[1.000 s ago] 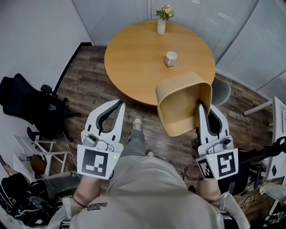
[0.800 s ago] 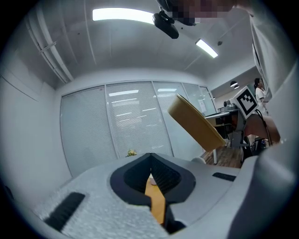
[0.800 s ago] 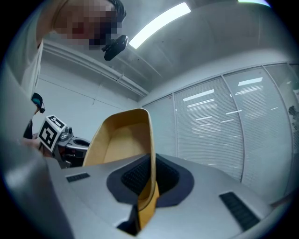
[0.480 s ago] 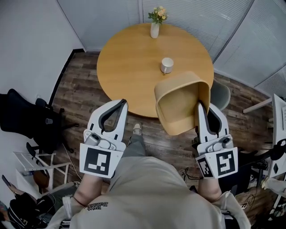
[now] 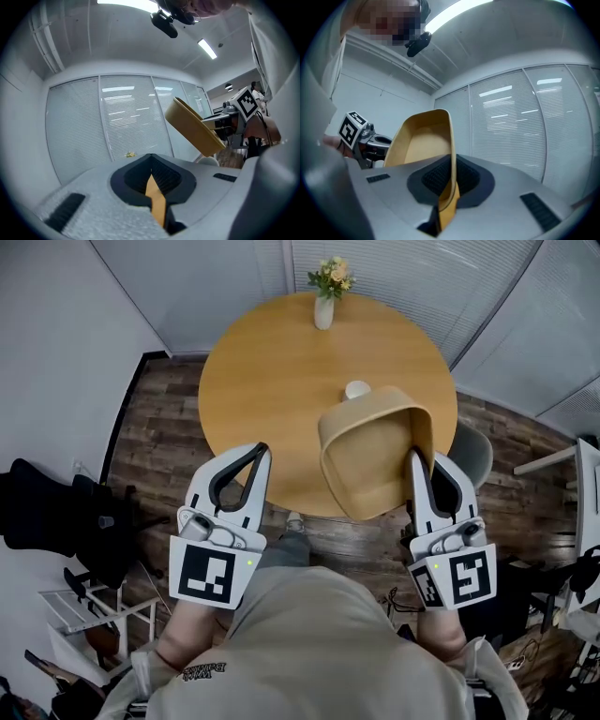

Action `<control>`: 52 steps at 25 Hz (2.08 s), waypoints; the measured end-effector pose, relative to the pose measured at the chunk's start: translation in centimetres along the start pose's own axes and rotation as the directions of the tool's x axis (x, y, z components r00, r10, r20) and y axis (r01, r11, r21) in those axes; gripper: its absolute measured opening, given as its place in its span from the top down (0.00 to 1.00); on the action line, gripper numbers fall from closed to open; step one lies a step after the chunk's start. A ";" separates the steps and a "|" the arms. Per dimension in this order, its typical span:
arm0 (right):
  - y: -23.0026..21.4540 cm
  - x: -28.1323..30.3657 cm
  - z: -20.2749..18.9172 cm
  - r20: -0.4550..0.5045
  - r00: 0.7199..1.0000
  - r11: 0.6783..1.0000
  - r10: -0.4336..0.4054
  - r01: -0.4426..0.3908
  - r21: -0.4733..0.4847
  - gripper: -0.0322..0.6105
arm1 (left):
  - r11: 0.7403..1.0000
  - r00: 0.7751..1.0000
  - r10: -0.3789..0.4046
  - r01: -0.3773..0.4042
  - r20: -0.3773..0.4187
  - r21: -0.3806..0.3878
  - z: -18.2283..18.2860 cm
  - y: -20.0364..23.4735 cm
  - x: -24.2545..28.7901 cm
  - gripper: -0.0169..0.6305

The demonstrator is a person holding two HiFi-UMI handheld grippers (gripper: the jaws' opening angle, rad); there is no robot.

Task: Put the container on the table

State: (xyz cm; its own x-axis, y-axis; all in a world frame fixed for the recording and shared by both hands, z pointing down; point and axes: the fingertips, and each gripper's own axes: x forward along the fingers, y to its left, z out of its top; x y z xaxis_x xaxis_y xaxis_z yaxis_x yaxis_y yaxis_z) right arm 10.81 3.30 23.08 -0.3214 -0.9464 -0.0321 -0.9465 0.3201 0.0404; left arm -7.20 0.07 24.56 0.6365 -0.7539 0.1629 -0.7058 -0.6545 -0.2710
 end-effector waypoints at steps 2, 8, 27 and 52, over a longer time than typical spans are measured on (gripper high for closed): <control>-0.3 2.4 -0.3 -0.012 1.000 1.000 -0.006 0.006 0.002 0.90 | 1.000 1.000 -0.010 0.010 -0.002 -0.006 -0.4 1.8 1.6 0.94; -1.1 7.8 -0.6 -0.039 0.998 0.999 -0.050 0.050 -0.008 0.90 | 0.999 0.999 -0.044 0.044 -0.014 -0.025 -1.7 6.4 5.3 0.94; -1.3 16.3 -1.9 -0.100 0.987 0.991 -0.129 0.131 0.018 0.90 | 0.988 0.989 -0.151 0.151 0.005 -0.044 -4.6 13.6 12.1 0.94; -7.7 17.8 -5.7 -0.157 0.985 0.993 -0.077 0.089 0.072 0.90 | 0.993 0.995 -0.094 0.092 -0.039 -0.071 -4.2 11.6 16.9 0.94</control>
State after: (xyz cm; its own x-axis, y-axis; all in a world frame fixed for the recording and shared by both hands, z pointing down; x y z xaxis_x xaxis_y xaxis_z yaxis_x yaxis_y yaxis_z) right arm 12.54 -16.27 27.93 -0.2393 -0.9632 0.1222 -0.9709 0.2369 -0.0342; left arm -5.94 -20.46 28.17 0.6878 -0.6904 0.2244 -0.6650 -0.7232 -0.1865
